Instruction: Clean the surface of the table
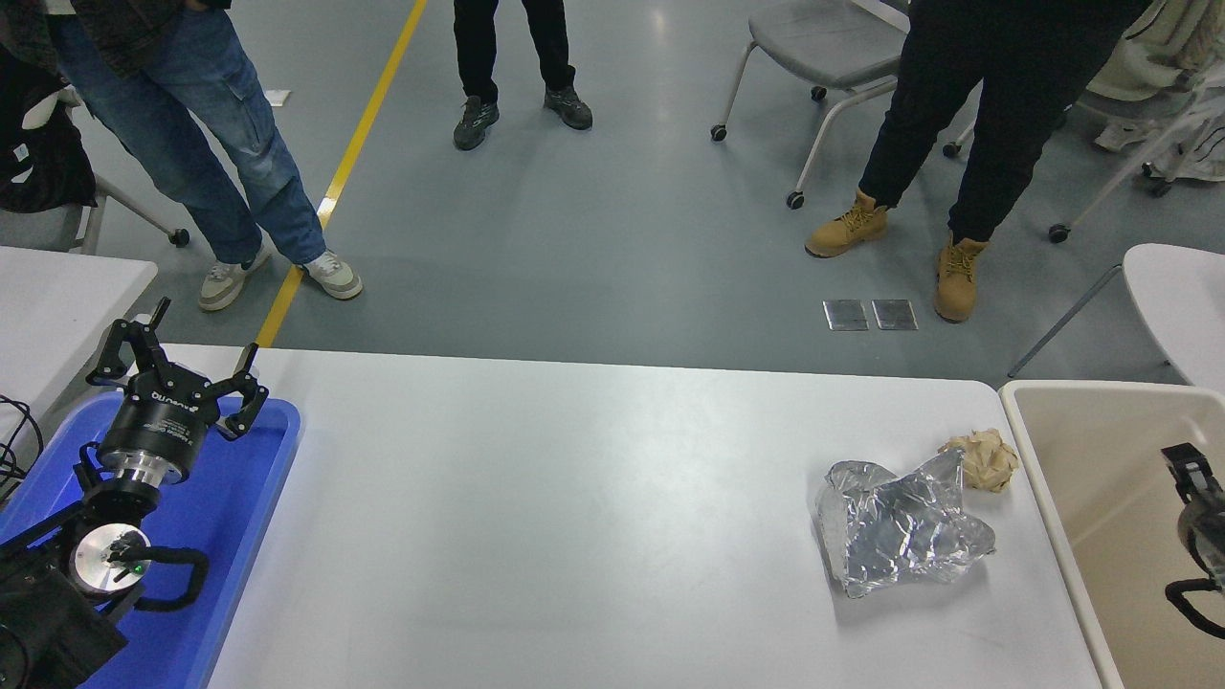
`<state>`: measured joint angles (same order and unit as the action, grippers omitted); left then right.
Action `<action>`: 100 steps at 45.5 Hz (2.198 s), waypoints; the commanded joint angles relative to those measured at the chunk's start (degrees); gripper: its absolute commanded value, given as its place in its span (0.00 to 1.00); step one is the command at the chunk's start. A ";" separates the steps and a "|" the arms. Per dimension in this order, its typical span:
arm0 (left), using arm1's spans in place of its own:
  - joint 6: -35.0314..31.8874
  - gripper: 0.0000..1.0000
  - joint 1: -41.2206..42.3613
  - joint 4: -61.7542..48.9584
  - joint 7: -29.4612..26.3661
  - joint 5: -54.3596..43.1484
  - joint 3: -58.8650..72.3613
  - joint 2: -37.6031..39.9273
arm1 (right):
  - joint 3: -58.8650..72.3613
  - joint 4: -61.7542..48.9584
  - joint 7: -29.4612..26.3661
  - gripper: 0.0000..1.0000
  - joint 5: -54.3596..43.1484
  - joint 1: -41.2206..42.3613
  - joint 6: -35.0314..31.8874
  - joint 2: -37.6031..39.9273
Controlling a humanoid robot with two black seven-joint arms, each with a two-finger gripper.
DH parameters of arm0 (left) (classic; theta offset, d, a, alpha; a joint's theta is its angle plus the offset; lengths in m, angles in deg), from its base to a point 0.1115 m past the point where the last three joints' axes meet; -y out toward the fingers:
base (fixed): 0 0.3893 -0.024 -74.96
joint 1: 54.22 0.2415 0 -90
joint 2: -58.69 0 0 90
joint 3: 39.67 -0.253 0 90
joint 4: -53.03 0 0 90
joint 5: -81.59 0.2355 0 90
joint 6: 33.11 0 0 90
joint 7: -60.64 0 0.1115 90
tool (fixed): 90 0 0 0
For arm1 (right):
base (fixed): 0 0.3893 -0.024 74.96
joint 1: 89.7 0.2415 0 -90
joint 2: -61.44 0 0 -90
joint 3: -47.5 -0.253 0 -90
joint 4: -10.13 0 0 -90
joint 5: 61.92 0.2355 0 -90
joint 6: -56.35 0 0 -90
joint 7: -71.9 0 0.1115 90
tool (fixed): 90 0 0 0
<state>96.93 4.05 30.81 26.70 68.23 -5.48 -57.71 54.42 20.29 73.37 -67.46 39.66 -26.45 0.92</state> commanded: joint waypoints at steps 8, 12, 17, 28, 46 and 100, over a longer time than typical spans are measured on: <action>0.04 1.00 0.00 -0.02 0.01 0.00 0.00 0.03 | -14.54 25.69 0.20 1.00 0.00 1.69 -0.26 17.36; -0.05 1.00 0.00 -0.02 0.01 0.00 0.00 0.03 | -19.65 29.30 0.20 1.00 0.00 1.52 -0.26 18.24; 0.04 1.00 0.00 -0.02 0.01 0.00 0.00 -0.05 | -23.34 32.82 0.29 1.00 0.09 1.25 -0.26 18.33; 0.04 1.00 0.00 0.07 0.01 0.00 0.00 0.03 | -32.30 41.96 1.52 1.00 0.18 -0.42 0.10 16.84; 0.04 1.00 0.00 -0.02 0.01 0.00 0.00 0.03 | -41.27 50.66 8.37 1.00 0.27 -2.96 0.27 9.65; 0.04 1.00 0.00 0.07 0.01 0.00 0.00 0.03 | -42.61 42.93 11.98 1.00 -2.01 -4.20 -0.26 -5.67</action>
<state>96.95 4.06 30.81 26.70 68.23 -5.48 -57.68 7.08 62.59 85.26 -67.86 35.05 -26.59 -7.69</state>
